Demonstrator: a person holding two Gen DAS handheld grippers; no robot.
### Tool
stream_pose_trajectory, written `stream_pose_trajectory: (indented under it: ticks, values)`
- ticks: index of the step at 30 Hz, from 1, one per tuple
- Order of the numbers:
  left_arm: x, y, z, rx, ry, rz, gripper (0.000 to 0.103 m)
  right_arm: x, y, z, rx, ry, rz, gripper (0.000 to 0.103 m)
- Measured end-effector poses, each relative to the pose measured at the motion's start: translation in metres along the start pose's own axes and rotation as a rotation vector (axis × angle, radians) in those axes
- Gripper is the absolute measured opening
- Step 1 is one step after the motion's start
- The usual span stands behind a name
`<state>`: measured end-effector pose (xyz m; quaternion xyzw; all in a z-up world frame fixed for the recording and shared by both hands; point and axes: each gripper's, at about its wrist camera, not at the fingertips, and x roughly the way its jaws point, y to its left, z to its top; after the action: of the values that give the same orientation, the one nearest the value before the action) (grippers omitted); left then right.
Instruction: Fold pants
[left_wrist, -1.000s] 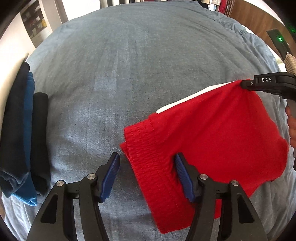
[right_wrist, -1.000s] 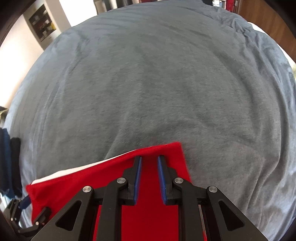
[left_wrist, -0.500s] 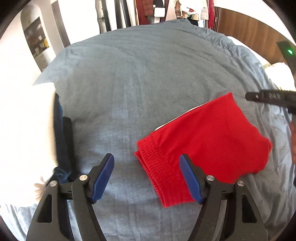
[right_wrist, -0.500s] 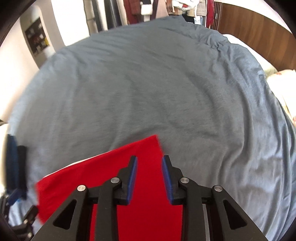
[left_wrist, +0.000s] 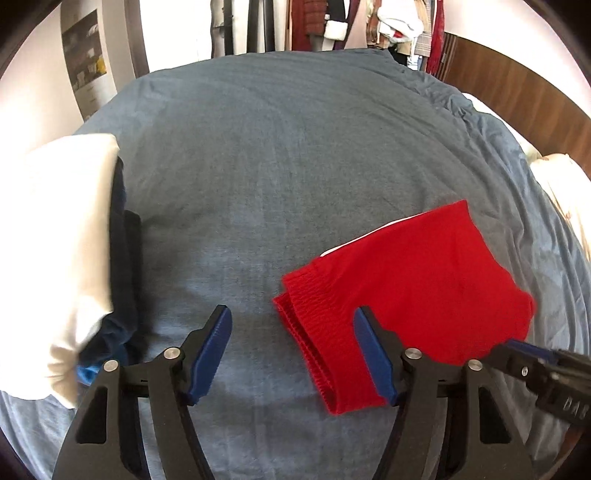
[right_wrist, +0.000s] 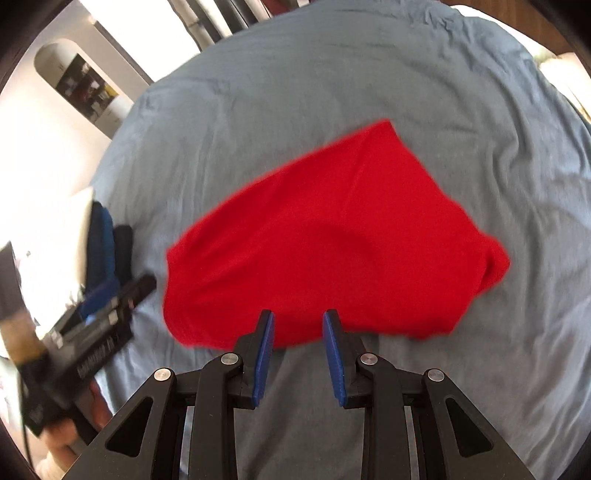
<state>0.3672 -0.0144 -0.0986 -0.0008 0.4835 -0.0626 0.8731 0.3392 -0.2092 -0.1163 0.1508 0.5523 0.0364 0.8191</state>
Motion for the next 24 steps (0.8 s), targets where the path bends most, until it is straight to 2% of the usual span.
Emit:
stream_pose_trajectory:
  ticks: [4,8,14,16,24]
  values:
    - [0.021,-0.001,0.001,-0.044,0.025,-0.012,0.059,0.008,0.000,0.001,-0.019,-0.036,-0.038,0.028]
    - [0.037,0.006,0.003,-0.144,0.044,-0.005,0.054,0.018,-0.002,0.012,-0.017,-0.060,-0.059,0.028]
    - [0.060,0.017,0.001,-0.258,0.093,-0.042,0.044,0.026,0.001,0.022,-0.010,-0.066,-0.043,0.028]
    - [0.067,0.019,-0.002,-0.272,0.112,-0.057,0.041,0.031,0.004,0.022,-0.022,-0.062,-0.048,0.028]
    - [0.081,0.016,-0.006,-0.270,0.133,-0.041,0.042,0.042,-0.004,0.021,-0.008,-0.037,-0.067,0.028]
